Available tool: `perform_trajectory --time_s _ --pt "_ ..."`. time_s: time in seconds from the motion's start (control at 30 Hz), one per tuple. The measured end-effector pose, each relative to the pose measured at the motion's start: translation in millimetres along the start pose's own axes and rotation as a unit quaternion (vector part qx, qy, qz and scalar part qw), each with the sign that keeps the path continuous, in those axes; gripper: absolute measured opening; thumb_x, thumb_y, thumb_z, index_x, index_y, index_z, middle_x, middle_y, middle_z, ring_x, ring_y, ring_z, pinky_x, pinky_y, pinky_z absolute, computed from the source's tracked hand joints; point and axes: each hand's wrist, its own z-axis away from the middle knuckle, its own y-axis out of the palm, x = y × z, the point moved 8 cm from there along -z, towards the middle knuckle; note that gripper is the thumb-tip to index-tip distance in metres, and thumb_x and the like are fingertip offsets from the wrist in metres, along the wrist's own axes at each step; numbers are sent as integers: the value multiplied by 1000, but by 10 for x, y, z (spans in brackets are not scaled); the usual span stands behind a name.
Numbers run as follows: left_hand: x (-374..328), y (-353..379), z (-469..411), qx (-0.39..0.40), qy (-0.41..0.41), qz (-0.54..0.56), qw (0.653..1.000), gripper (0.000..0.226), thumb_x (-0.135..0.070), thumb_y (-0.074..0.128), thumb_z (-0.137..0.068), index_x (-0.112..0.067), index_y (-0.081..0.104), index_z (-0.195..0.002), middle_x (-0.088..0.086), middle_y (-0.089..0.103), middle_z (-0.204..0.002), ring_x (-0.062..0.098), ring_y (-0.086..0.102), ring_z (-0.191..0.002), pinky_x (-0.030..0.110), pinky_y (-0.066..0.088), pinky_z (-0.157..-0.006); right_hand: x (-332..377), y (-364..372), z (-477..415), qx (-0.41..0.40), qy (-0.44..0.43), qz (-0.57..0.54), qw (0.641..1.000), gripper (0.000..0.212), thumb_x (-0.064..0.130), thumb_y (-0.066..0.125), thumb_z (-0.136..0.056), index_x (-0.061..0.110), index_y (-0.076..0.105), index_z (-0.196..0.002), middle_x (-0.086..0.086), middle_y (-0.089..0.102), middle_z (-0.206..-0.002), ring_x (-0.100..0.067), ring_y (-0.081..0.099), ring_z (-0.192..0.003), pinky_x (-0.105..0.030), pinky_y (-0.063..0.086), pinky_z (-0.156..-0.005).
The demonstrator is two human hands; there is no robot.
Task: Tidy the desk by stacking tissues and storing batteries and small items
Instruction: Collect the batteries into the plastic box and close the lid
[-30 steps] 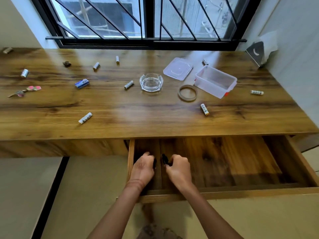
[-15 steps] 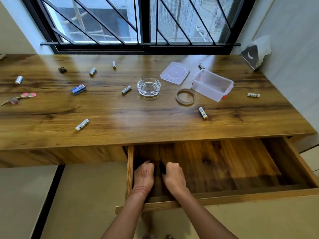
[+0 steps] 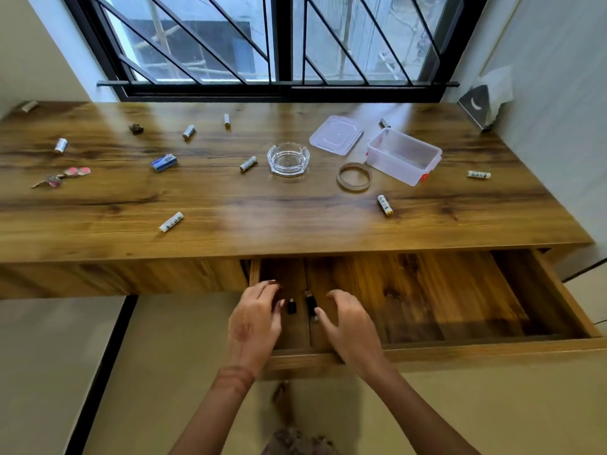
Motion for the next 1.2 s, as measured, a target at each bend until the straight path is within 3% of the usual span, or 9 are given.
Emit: perform_trajectory --time_s 0.13,0.23,0.33,0.57,0.7,0.8,1.0,1.1,1.2 --pt "149 -8 449 -24 14 -21 999 38 -21 69 -80 -3 64 -113 12 64 -119 31 59 -113 39 43 -97 -47 -88 375 -37 -91 71 993 59 55 29 -93 10 55 -122 -8 55 -132 -21 41 -131 -37 27 -111" --pt "201 169 646 26 18 -51 998 72 -58 31 -90 -1 50 -130 13 46 -140 30 35 -135 40 25 -109 -158 -70 547 -16 -126 145 981 64 58 28 -93 10 47 -131 -8 40 -144 -22 25 -139 -44 13 -117" --pt "194 315 695 63 51 -117 990 83 -66 14 -90 -1 30 -140 13 24 -150 28 6 -144 36 0 -118 -233 -59 664 6 -146 212 966 72 63 27 -91 8 36 -139 -8 29 -149 -22 16 -142 -44 8 -115" --pt "211 398 707 87 82 -176 977 95 -75 17 -84 -1 24 -143 15 23 -152 28 6 -143 40 -1 -116 -346 28 698 13 -117 274 955 76 60 24 -92 4 24 -144 -13 23 -152 -26 12 -143 -42 8 -115" --pt "255 431 633 77 87 -174 978 103 -76 27 -78 -5 4 -148 13 3 -158 30 2 -144 40 -4 -117 -324 38 624 -5 -117 274 955 78 58 29 -89 1 22 -144 -15 21 -152 -27 12 -143 -41 8 -116" --pt "246 436 506 78 94 -173 977 107 -74 35 -74 -3 1 -148 12 -5 -158 29 -3 -145 39 -7 -117 -316 42 484 -2 -110 275 955 79 57 27 -89 1 22 -143 -14 18 -153 -27 9 -143 -39 6 -116" --pt "267 491 99 103 102 -188 971 122 -58 69 -65 -2 -2 -148 17 0 -156 31 -2 -144 39 -5 -116 -370 23 18 15 -76 283 956 94 66 26 -82 -1 10 -146 -16 1 -155 -27 2 -143 -37 0 -116" --pt "295 498 -143 99 106 -201 969 127 -55 74 -62 -2 -4 -147 16 -2 -156 29 -4 -144 39 -4 -116 -352 -38 -260 22 -84 287 954 107 70 36 -71 -2 10 -145 -15 -2 -155 -27 1 -143 -37 -2 -115" --pt "313 478 -416 96 105 -238 961 131 -63 74 -52 2 11 -146 22 18 -153 31 8 -142 41 0 -115 -310 -37 -531 34 -104 295 949 120 64 66 -58 -3 14 -144 -18 12 -154 -28 6 -142 -38 1 -114"
